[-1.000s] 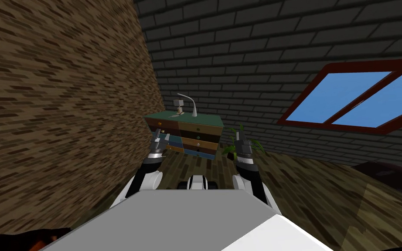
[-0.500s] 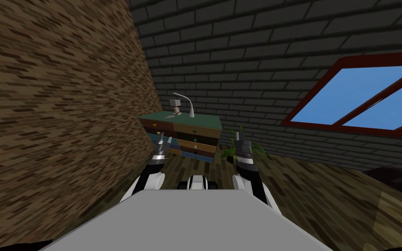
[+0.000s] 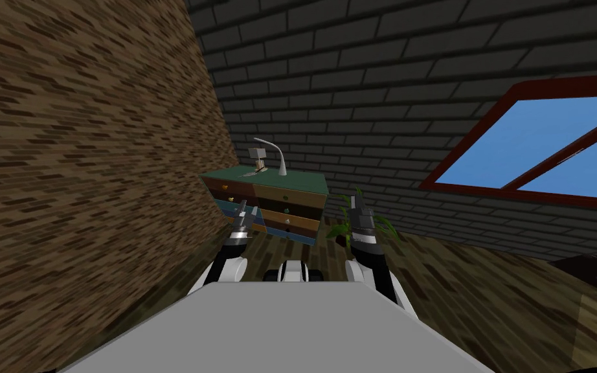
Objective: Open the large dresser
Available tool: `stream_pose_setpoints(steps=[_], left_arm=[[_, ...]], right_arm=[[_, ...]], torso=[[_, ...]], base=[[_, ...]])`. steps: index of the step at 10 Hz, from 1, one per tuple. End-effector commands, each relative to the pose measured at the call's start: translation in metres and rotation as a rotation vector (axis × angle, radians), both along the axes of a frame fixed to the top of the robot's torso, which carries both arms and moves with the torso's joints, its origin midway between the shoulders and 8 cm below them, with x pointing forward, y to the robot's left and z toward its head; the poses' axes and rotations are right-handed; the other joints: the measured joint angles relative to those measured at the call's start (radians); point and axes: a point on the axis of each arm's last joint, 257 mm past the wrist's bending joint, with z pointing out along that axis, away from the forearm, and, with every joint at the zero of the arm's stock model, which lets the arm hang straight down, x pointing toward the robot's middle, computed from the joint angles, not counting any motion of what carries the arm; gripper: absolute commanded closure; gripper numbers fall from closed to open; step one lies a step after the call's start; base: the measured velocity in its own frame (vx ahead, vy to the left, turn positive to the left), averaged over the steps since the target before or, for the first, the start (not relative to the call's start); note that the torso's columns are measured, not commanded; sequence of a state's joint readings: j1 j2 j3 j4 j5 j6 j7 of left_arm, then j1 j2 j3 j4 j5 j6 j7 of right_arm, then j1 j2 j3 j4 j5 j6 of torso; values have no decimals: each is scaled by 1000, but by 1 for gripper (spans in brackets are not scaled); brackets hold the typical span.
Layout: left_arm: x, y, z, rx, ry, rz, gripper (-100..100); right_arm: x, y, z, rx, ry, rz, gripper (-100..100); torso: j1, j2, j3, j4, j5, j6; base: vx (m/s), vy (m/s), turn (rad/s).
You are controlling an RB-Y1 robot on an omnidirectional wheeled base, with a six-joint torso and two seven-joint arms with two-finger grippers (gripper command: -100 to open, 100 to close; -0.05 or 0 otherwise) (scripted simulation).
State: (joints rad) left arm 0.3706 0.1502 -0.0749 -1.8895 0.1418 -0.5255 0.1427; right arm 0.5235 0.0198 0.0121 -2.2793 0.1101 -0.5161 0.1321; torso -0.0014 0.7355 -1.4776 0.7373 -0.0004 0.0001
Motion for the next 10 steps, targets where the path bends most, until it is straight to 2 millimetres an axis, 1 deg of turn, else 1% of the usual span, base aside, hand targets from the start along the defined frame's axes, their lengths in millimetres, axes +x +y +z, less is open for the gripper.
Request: stream_pose_setpoints(steps=[1, 7, 10], left_arm=[[6, -1, -20, -13, 32, -7, -100], [14, 3, -70, -5, 117, -31, -100], [16, 10, -101, 14, 173, -40, -100]], right_arm=[[0, 0, 0, 0, 0, 0, 0], [0, 0, 0, 0, 0, 0, 0], [0, 0, 0, 0, 0, 0, 0]], torso=[[1, 0, 0, 0, 0, 0], [3, 2, 1, 1, 1, 0], [-1, 2, 1, 0, 0, 0]], base=[[115, -102, 17], [110, -113, 19], [144, -123, 23]])
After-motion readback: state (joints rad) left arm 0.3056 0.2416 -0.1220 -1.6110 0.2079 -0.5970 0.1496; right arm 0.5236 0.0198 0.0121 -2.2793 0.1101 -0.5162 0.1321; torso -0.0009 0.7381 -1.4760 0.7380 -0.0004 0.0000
